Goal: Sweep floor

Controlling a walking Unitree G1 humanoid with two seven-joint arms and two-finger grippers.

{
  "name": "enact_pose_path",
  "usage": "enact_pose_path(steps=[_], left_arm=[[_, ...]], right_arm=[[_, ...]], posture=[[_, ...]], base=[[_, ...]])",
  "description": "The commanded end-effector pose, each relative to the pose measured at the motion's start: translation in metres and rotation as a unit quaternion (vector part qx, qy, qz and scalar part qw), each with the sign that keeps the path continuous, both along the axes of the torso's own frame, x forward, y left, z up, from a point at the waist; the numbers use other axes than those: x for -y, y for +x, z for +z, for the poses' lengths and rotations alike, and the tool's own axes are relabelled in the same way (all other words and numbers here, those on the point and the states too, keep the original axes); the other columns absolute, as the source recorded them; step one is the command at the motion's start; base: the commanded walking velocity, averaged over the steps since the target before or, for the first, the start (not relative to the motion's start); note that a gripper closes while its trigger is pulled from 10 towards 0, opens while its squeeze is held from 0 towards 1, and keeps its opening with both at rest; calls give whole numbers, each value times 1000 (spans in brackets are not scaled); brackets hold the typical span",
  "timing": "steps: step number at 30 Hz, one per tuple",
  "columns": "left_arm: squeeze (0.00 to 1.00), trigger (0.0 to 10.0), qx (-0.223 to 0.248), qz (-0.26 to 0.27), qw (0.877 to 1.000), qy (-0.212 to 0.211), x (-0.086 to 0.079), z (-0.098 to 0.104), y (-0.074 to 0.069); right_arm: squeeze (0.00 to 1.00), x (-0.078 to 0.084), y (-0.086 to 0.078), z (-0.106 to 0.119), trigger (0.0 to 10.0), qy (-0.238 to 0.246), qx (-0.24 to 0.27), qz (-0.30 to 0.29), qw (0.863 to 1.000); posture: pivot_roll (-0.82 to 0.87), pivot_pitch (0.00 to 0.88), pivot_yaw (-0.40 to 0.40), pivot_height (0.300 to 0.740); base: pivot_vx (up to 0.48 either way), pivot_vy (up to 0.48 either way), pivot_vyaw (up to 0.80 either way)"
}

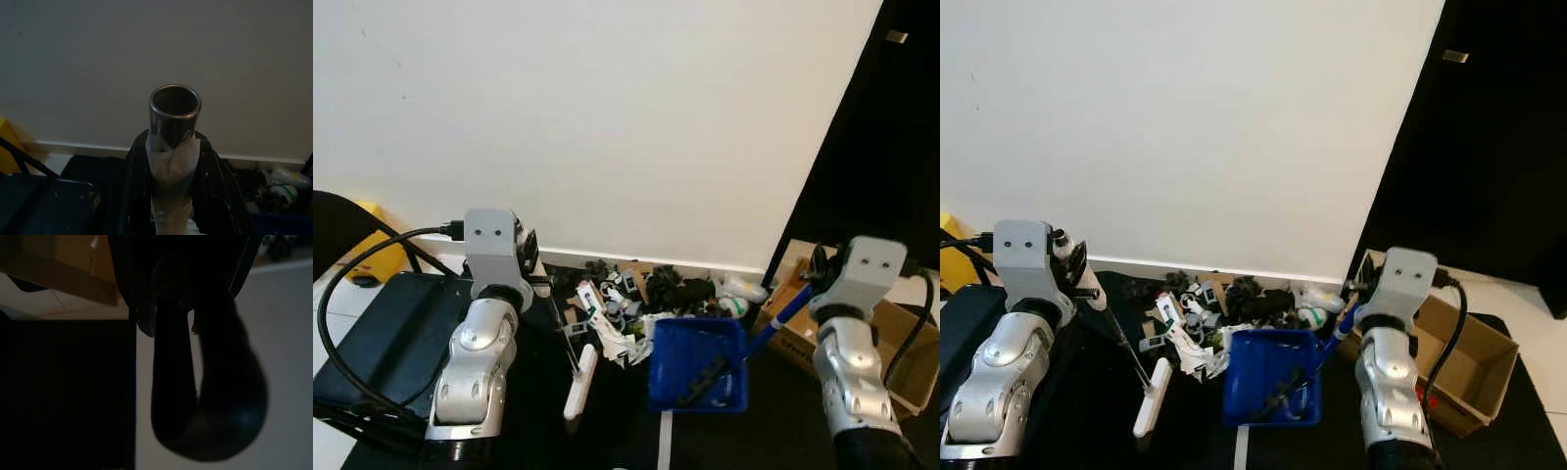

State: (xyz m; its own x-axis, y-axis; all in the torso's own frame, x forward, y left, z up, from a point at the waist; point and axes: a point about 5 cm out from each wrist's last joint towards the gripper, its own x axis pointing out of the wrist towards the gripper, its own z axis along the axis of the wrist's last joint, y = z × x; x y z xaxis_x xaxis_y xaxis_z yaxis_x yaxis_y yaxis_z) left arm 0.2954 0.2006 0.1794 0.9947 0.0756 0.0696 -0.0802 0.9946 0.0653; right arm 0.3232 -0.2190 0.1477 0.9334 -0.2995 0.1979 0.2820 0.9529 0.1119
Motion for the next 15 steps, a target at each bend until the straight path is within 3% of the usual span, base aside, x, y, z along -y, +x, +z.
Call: enact_pose_path(steps=[1, 6, 15], left_arm=[[0, 10000, 24, 0, 1000, 12, -2, 10, -1], [0, 10000, 24, 3, 1000, 12, -3, 10, -1], [0, 10000, 24, 3, 1000, 11, -3, 9, 0]], right_arm=[[0, 9, -1, 23, 10000, -10, 48, -17, 999], [0, 13, 0, 47, 10000, -23, 89, -21, 996], [0, 0, 1, 66, 10000, -1, 120, 43, 992]], posture=[[93, 96, 58, 740], [96, 95, 56, 740], [93, 94, 57, 740]], base=[[480, 0, 0], [480, 0, 0], [480, 0, 0]])
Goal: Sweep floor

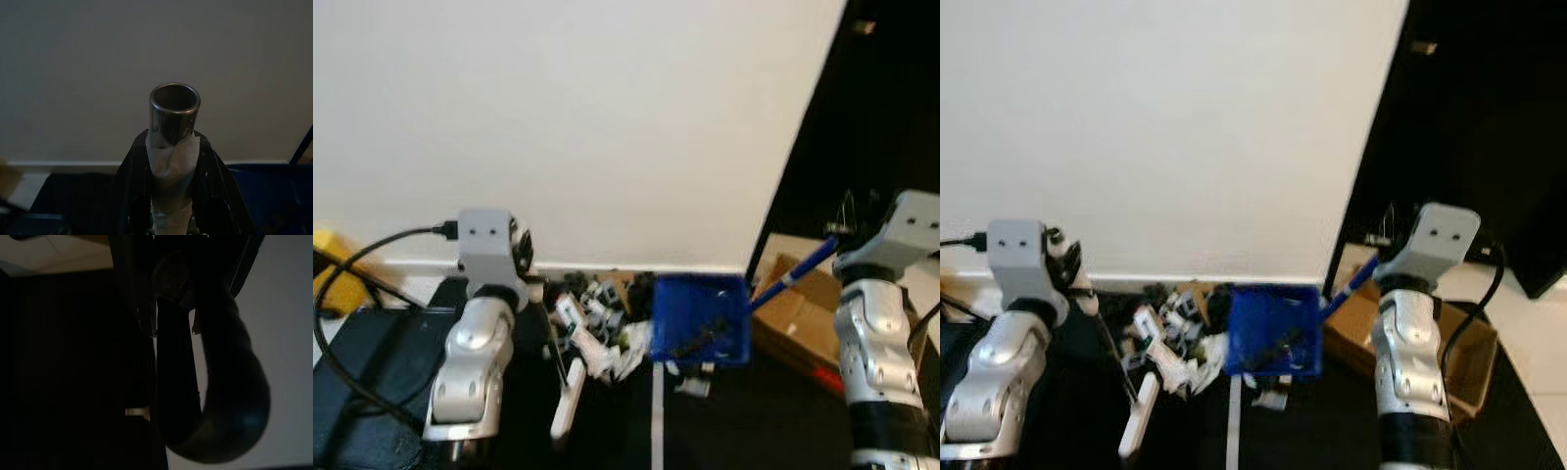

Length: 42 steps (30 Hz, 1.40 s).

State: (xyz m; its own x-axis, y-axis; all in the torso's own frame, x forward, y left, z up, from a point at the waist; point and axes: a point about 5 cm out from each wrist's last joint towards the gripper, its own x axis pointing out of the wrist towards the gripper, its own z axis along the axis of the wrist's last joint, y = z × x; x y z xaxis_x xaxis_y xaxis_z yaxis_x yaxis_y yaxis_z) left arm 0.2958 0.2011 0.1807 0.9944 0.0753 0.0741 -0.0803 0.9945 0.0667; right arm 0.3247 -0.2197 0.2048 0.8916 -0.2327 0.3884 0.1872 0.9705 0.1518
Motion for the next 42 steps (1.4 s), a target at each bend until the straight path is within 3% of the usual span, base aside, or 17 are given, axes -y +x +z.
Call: enact_pose_path(steps=[1, 12, 15, 29, 36, 42], left_arm=[[0, 10000, 22, 3, 1000, 11, -3, 8, -1], [0, 10000, 21, 9, 1000, 8, -5, 8, -1], [0, 10000, 19, 9, 1000, 9, -5, 8, -1], [0, 10000, 5, 10, 1000, 16, -10, 0, -6], [0, 10000, -18, 17, 999, 25, -17, -12, -9], [0, 10000, -34, 26, 998, 34, -28, -19, -12]], right_arm=[[0, -1, -1, 12, 10000, 4, 20, 12, 1000], [0, 0, 1, -11, 10000, -9, -36, 10, 999], [0, -9, 0, -24, 10000, 2, -66, 58, 996], [0, -10, -13, -35, 10000, -26, -107, 106, 988], [0, 9, -28, -57, 10000, -36, -157, 83, 983], [0, 41, -40, -89, 10000, -86, -245, -15, 966]], posture=[[93, 94, 57, 740], [93, 90, 55, 740], [96, 91, 55, 740], [89, 96, 54, 740], [78, 105, 61, 740], [78, 117, 70, 740]], base=[[480, 0, 0], [159, 0, 0], [0, 0, 0], [0, 0, 0], [0, 0, 0], [0, 0, 0]])
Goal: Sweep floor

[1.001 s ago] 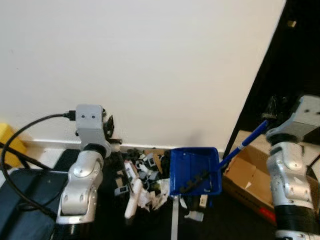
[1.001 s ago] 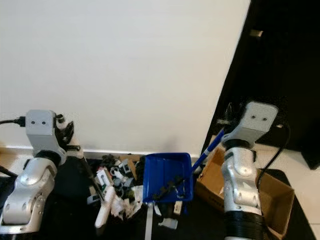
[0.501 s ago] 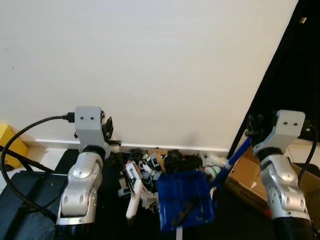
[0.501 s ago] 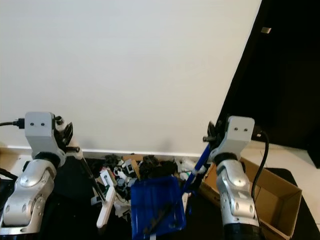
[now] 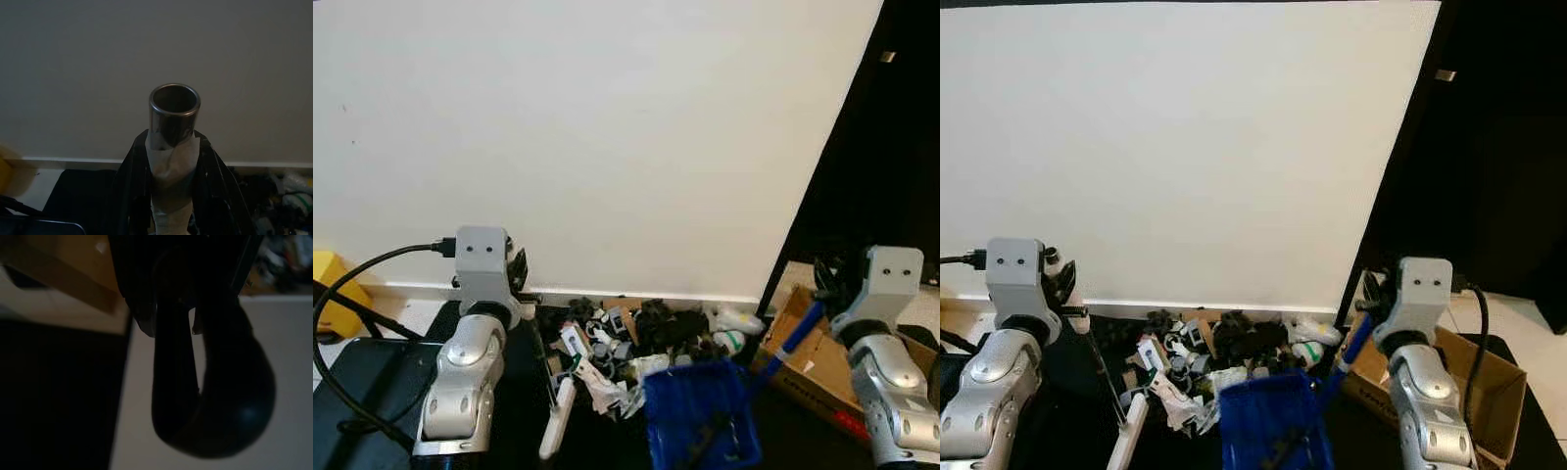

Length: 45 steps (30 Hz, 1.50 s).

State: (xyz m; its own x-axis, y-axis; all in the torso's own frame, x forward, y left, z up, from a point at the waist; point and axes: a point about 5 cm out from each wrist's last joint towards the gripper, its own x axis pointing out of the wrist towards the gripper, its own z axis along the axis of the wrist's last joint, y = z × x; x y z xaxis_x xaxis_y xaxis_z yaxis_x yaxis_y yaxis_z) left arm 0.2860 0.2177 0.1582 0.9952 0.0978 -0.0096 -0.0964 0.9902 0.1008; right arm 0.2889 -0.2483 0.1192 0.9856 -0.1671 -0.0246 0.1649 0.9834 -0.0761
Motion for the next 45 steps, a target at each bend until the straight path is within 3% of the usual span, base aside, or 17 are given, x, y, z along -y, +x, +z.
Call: enact_pose_path(steps=[1, 5, 8, 10, 14, 19, 22, 28, 39, 45], left_arm=[[0, 10000, 9, 13, 1000, 22, -12, 3, -2], [0, 10000, 5, 20, 999, 28, -17, 2, -2], [0, 10000, 2, 18, 999, 28, -16, 1, 0], [0, 10000, 1, 15, 1000, 28, -15, 0, 0], [0, 10000, 0, 6, 1000, 22, -11, -1, 2], [0, 10000, 0, -4, 1000, 21, -7, -1, 4], [0, 10000, 4, -14, 1000, 19, -4, 3, 7], [0, 10000, 4, -21, 1000, 10, -3, 3, 8], [0, 10000, 6, -24, 1000, 14, -8, 8, 11], [0, 10000, 8, -24, 1000, 15, -12, 13, 11]], right_arm=[[0, 13, -4, -3, 10000, -22, -14, -32, 999], [0, 32, -11, -13, 10000, -7, -46, -94, 994], [0, 48, -18, -10, 10000, -19, -34, -149, 988], [0, 52, -20, -9, 10000, -33, -33, -162, 986], [0, 54, -21, -11, 10000, -3, -1, -181, 984], [0, 50, -20, -16, 10000, -14, 3, -184, 983], [0, 36, -16, -26, 10000, -65, -14, -159, 985], [0, 30, -7, -20, 10000, -82, 14, -136, 987], [0, 28, 0, -20, 10000, -85, 33, -143, 986], [0, 13, 10, -30, 10000, -54, 27, -133, 989]], posture=[[78, 117, 70, 740], [81, 128, 72, 740], [75, 131, 75, 740], [75, 133, 76, 740], [69, 137, 81, 740], [72, 142, 88, 740], [80, 156, 95, 740], [83, 183, 111, 740], [94, 209, 129, 740], [125, 223, 140, 740]], base=[[0, 0, 0], [0, 0, 0], [0, 0, 0], [0, 0, 0], [0, 0, 0], [0, 0, 0], [0, 0, 0], [0, 0, 0], [0, 0, 0], [0, 0, 0]])
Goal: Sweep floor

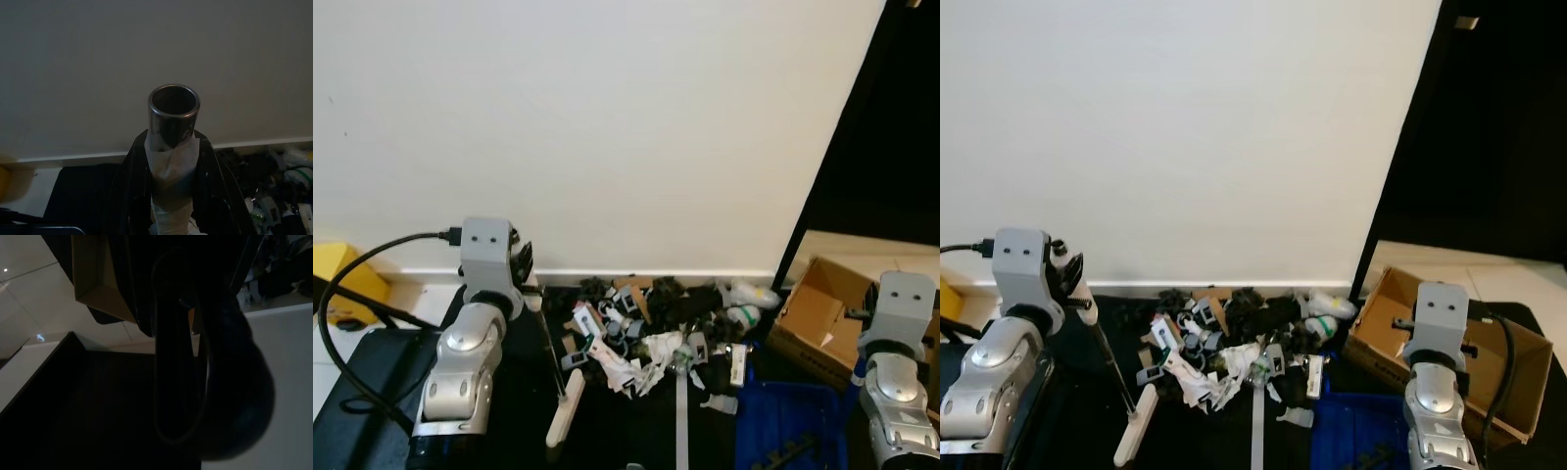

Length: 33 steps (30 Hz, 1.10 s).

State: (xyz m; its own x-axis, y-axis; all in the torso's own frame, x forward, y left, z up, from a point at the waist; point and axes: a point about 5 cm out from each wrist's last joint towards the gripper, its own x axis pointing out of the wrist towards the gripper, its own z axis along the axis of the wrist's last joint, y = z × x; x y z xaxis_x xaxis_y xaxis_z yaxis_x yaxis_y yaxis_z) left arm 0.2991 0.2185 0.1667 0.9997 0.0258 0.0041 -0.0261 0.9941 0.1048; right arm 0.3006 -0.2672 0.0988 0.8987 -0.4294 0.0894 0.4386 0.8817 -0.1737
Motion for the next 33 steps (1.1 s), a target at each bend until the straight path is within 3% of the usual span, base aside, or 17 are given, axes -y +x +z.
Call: enact_pose_path(steps=[1, 12, 19, 21, 23, 26, 30, 33], left_arm=[[0, 10000, 3, 13, 1000, 12, -13, 6, -3], [0, 10000, 6, 19, 1000, 13, -18, 8, -7], [0, 10000, 0, 44, 999, 1, -29, 8, -11], [0, 10000, 7, 76, 997, -7, -44, 10, -11], [0, 10000, 8, 85, 996, -9, -48, 10, -10], [0, 10000, 12, 124, 991, -40, -66, 9, -5], [0, 10000, 15, 116, 992, -42, -66, 10, 2], [0, 10000, 22, 88, 996, -15, -63, 11, 7]], right_arm=[[0, -10, 1, -13, 10000, 28, -12, 12, 999], [0, -41, 16, -13, 10000, 107, 19, 63, 992], [0, -39, 17, 5, 10000, 86, 71, 97, 989], [0, -38, 15, 0, 10000, 81, 62, 103, 989], [0, -37, 14, -3, 10000, 87, 59, 103, 989], [0, -51, 12, -19, 10000, 86, 19, 130, 988], [0, -62, 11, -28, 10000, 82, -2, 154, 985], [0, -64, 11, -29, 10000, 66, -8, 161, 985]], posture=[[130, 224, 140, 740], [151, 218, 130, 740], [140, 210, 129, 740], [134, 210, 135, 740], [134, 210, 136, 740], [130, 209, 135, 740], [131, 209, 128, 740], [124, 212, 122, 740]], base=[[0, 0, 0], [0, 0, 0], [0, 0, 0], [0, 0, 0], [0, 0, 0], [0, 0, 0], [0, 0, 0], [0, 0, 0]])
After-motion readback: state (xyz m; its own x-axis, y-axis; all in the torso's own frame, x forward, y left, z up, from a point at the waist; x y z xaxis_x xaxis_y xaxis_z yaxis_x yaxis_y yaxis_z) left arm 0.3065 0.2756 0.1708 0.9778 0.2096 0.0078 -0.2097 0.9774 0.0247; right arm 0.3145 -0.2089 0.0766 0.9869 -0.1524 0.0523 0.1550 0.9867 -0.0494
